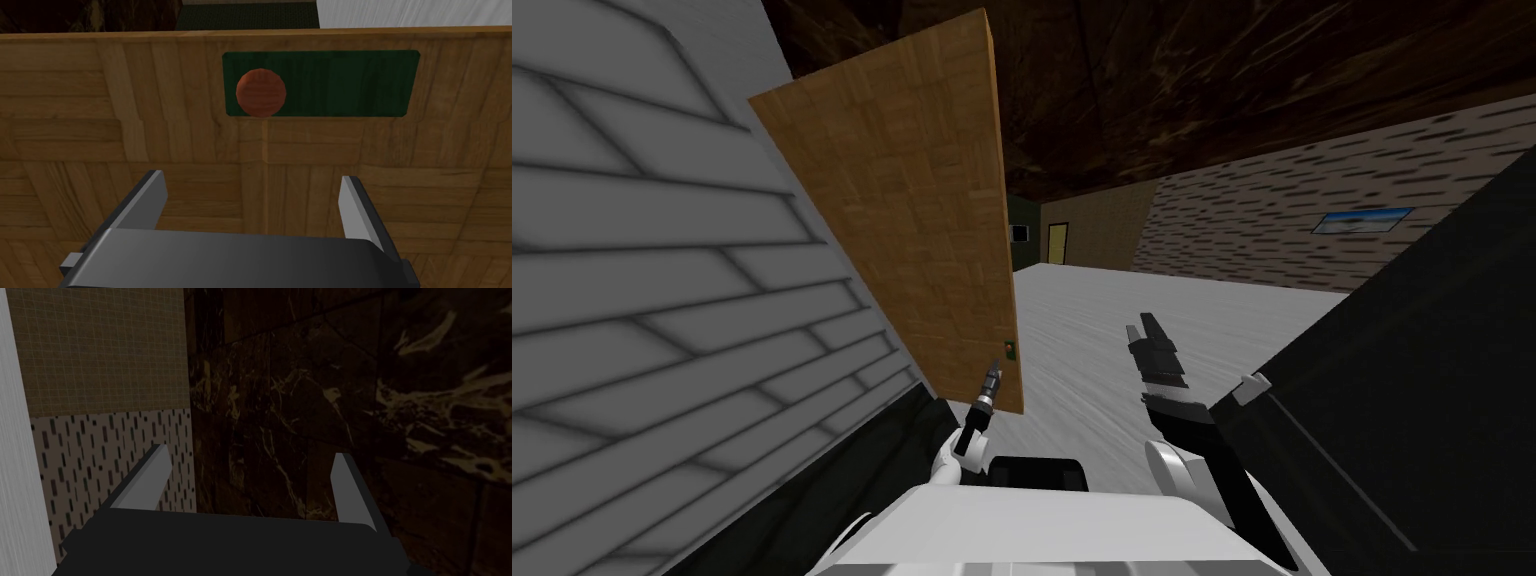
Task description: Push the door open
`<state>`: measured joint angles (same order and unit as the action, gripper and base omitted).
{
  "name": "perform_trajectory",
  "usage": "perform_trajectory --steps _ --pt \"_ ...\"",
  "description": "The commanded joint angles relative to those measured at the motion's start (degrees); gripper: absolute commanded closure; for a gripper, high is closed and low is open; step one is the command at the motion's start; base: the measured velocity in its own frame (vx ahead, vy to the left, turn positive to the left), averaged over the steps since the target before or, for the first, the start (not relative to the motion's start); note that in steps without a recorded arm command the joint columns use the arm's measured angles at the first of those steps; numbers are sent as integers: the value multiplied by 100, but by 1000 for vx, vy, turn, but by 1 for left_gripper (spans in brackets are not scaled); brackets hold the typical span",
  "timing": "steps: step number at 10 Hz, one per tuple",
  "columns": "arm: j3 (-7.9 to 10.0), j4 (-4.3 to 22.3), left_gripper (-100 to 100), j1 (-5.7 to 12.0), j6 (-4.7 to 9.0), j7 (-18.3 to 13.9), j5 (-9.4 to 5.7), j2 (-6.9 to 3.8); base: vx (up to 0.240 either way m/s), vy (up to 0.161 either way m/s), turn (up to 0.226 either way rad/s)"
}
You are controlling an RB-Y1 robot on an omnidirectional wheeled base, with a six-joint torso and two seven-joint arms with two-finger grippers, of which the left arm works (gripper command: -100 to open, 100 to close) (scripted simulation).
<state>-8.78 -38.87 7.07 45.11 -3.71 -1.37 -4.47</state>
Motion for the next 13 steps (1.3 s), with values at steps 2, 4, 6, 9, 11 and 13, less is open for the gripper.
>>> perform_trajectory --steps 2,4,6,9,11,13 --pt "23 -46 -100 -1 -52 -2 -27 59 -257 -49 61" --pt "33 -21 -100 -11 -11 14 -29 29 5 -22 -16" --pt "49 -10 -100 -16 18 28 -36 20 209 -26 -16" --pt "85 16 -100 -29 83 61 -53 25 213 -46 -27" --pt "108 33 -100 -37 125 82 -63 47 255 -27 -32" --pt "103 36 100 -32 119 78 -61 44 40 -8 5"
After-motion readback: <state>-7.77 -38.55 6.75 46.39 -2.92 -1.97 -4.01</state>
